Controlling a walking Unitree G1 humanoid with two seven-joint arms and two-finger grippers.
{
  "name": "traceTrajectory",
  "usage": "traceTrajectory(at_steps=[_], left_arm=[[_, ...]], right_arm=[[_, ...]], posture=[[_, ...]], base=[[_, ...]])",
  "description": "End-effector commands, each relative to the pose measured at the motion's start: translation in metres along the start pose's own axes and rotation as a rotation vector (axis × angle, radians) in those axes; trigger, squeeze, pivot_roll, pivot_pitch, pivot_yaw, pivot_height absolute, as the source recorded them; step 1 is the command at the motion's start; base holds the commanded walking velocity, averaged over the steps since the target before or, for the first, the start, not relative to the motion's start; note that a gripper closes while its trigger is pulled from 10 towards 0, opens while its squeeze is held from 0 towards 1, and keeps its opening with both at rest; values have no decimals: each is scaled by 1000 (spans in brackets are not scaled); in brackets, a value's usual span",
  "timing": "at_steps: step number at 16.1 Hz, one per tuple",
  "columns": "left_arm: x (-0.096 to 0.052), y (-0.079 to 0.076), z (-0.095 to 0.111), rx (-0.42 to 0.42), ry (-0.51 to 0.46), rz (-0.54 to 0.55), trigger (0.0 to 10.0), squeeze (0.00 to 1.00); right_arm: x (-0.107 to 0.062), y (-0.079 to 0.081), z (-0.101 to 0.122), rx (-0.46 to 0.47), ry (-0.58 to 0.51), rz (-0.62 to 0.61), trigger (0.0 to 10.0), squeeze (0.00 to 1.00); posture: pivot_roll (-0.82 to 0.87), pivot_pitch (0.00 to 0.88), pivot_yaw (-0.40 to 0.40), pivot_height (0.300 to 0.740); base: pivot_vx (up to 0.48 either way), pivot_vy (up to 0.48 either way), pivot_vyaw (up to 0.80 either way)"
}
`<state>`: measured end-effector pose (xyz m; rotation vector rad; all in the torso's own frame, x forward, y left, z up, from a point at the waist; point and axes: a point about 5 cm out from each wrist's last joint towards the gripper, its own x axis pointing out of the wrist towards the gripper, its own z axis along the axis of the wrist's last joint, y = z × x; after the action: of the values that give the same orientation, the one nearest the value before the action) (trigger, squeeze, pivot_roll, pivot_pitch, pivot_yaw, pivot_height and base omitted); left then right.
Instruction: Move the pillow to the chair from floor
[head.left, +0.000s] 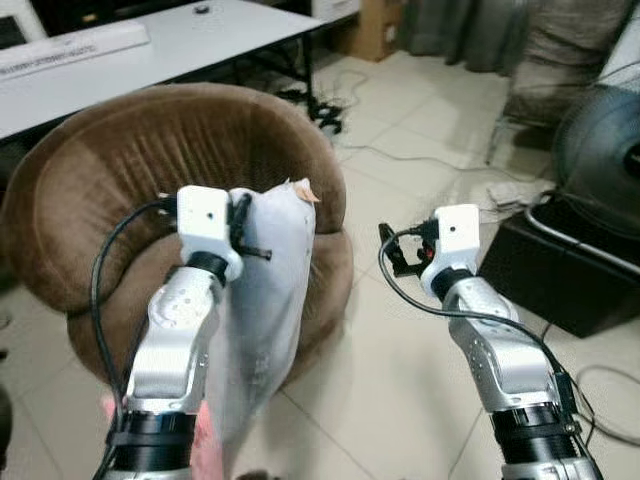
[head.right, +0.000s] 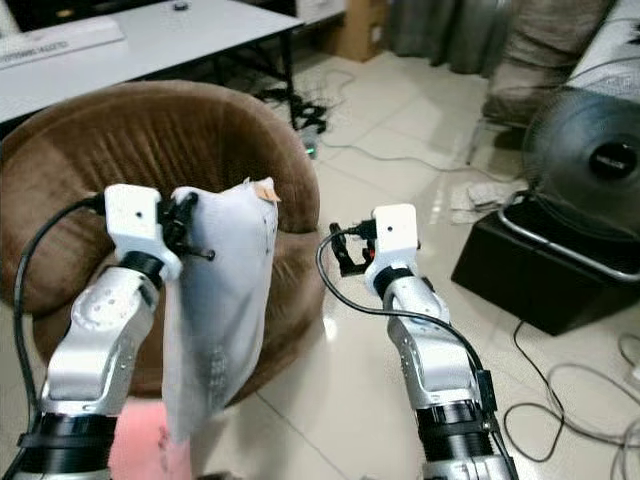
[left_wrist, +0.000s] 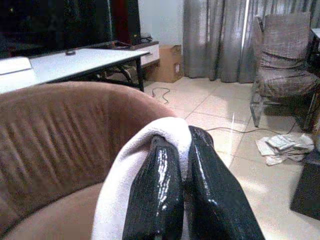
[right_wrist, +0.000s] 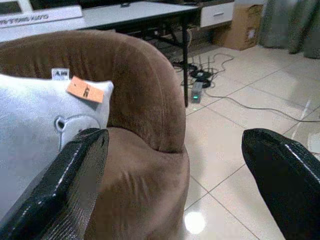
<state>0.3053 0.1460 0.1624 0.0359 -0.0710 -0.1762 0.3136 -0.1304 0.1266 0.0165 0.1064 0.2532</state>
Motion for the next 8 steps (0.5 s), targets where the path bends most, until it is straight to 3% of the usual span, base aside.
traceTrajectory(at_steps=[1, 4, 8], left_arm=[[-3, 3, 14, 24, -60, 18, 10000, 0], [-5, 5, 14, 26, -57, 29, 10000, 0], [-7, 7, 15, 30, -55, 41, 10000, 0]], right_arm=[[2, 6, 2, -7, -8, 31, 10000, 0], [3, 7, 0, -6, -6, 46, 10000, 0], [7, 10, 1, -17, -10, 74, 10000, 0]], posture=[[66, 0, 46, 740], [81, 0, 32, 740], [90, 0, 30, 740]], base=[[0, -480, 587], [0, -480, 0], [0, -480, 750]])
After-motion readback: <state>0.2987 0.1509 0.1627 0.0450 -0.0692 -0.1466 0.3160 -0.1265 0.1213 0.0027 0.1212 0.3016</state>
